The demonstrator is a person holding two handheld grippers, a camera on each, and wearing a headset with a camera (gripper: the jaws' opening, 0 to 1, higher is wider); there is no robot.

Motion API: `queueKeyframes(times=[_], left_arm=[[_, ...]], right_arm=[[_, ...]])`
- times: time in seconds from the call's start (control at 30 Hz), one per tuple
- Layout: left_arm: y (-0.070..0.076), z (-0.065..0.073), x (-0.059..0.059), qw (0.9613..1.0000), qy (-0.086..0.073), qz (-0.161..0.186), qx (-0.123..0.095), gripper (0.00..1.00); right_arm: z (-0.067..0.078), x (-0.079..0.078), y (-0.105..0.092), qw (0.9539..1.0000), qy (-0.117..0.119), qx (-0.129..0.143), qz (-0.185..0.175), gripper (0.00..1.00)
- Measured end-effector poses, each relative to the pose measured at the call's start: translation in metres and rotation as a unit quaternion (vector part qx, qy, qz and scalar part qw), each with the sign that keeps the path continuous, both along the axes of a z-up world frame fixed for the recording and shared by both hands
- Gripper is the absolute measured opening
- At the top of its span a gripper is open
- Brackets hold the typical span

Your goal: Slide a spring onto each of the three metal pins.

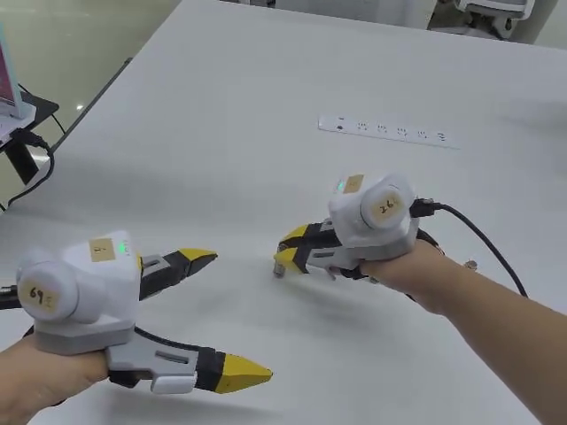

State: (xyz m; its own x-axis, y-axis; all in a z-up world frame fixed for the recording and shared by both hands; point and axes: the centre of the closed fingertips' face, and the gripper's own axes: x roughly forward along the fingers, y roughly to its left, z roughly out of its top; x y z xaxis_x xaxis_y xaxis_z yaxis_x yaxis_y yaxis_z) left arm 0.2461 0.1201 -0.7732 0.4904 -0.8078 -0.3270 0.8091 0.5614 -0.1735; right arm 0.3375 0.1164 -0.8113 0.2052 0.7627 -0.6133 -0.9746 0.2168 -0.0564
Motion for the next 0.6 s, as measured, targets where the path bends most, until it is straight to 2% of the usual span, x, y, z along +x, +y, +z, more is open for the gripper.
queueKeyframes(times=[0.03, 0.47, 0.6], left_arm=[[-0.0002, 0.0001, -0.0001, 1.0000, 0.000, 0.000, 0.000, 0.97], [-0.0006, 0.0000, -0.0002, 1.0000, 0.001, 0.000, -0.002, 0.97], [-0.0012, -0.0001, -0.0010, 1.0000, 0.002, -0.001, -0.002, 0.97]], right_arm=[[0.0015, 0.0006, 0.0009, 1.0000, 0.001, 0.007, -0.003, 0.08], [0.0014, 0.0014, 0.0007, 0.9999, 0.009, 0.006, -0.010, 0.08], [0.0014, 0.0015, 0.0006, 0.9997, 0.017, 0.008, -0.016, 0.09]])
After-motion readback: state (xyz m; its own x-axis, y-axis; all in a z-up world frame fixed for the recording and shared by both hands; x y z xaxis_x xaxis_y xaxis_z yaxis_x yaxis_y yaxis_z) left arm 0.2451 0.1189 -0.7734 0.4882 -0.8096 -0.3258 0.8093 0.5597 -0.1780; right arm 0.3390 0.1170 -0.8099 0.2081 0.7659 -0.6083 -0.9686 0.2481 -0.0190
